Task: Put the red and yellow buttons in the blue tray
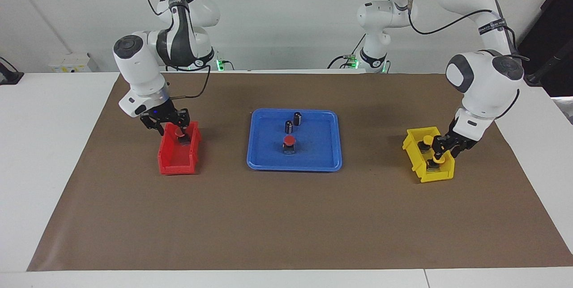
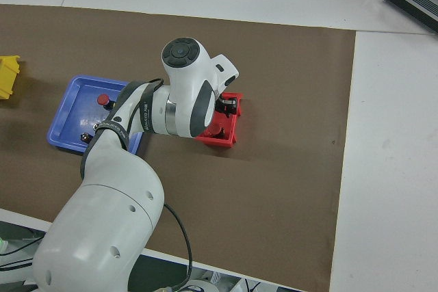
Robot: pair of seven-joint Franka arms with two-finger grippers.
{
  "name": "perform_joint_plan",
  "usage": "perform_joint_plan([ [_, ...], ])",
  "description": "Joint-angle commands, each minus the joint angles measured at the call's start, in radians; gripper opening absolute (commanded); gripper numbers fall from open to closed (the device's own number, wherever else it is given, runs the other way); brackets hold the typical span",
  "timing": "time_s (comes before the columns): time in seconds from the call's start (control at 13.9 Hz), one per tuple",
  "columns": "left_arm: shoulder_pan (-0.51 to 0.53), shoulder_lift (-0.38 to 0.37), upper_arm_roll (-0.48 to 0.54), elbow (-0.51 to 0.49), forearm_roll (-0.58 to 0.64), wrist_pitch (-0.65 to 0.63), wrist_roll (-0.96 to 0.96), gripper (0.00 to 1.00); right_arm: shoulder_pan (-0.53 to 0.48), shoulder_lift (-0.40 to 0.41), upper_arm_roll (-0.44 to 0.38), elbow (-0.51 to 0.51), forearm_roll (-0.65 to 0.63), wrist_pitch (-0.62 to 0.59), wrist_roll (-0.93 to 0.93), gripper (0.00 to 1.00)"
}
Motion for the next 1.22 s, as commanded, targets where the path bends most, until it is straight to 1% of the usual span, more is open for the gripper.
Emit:
perform_joint_plan([
  [0.0,-0.007,0.009,0.006,-0.029,0.013,0.049,-0.02,0.6,-0.008,-0.008,0.008,-0.03,0.024,0.025,-0.014,0.7],
  [0.29,-0.004,0.03,0.006,-0.068,0.013,0.139,-0.018,0.6,-0.007,-0.014,0.008,-0.05,0.024,0.031,-0.013,0.66],
  [0.43,-0.002,0.038,0.006,-0.069,0.013,0.156,-0.018,0.6,-0.007,-0.005,0.008,-0.056,0.024,0.033,-0.014,0.66],
  [0.5,-0.004,0.041,0.006,-0.069,0.013,0.158,-0.021,0.55,-0.002,-0.005,0.008,-0.056,0.022,0.034,-0.014,0.66],
  [0.58,-0.005,0.044,0.007,-0.069,0.013,0.158,-0.014,0.24,0.011,-0.005,0.008,-0.058,0.024,0.037,-0.013,0.66],
  [0.65,0.001,0.046,0.006,-0.068,0.015,0.156,-0.009,0.02,0.014,-0.007,0.008,-0.064,0.024,0.037,-0.011,0.66],
  [0.79,0.003,0.052,0.007,-0.045,0.015,0.137,-0.009,0.01,0.013,-0.011,0.008,-0.085,0.024,0.066,-0.014,0.66],
  [0.86,-0.004,0.052,0.007,-0.014,0.015,0.098,-0.011,0.01,0.013,-0.013,0.008,-0.09,0.024,0.068,-0.016,0.65],
  [0.94,-0.007,0.05,0.01,0.05,0.015,0.015,-0.014,0.01,0.013,-0.014,0.008,-0.092,0.024,0.068,-0.016,0.65],
  [1.08,-0.008,0.046,0.01,0.218,0.019,-0.212,-0.018,0.01,0.011,-0.014,0.006,-0.093,0.024,0.069,-0.017,0.63],
  [1.15,-0.016,0.053,0.004,0.319,0.032,-0.326,-0.032,0.01,0.01,-0.014,0.006,-0.099,0.024,0.071,-0.019,0.61],
])
